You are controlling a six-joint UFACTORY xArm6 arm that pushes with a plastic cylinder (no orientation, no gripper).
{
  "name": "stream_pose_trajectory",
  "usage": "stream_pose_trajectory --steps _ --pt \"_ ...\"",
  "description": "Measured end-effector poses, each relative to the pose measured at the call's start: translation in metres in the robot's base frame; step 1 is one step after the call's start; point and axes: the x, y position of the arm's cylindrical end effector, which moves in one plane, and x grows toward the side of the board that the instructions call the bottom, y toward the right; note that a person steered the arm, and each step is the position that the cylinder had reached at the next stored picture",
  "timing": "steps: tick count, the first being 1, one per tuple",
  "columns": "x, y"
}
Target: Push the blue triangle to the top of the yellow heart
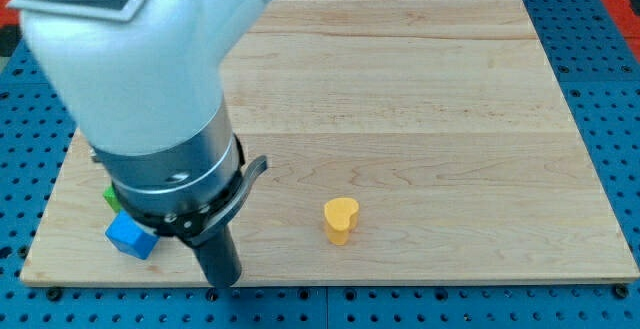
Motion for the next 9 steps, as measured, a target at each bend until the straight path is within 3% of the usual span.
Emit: stream_pose_trajectory --steps 1,2,3,5,6,8,9 --pt "-0.013 -0.083" --pt "0.0 -0.111" --pt "-0.024 -0.123" --pt "-0.091 -0.078" --pt "-0.103 -0.088" --pt "-0.055 -0.083" --pt "-0.059 -0.024"
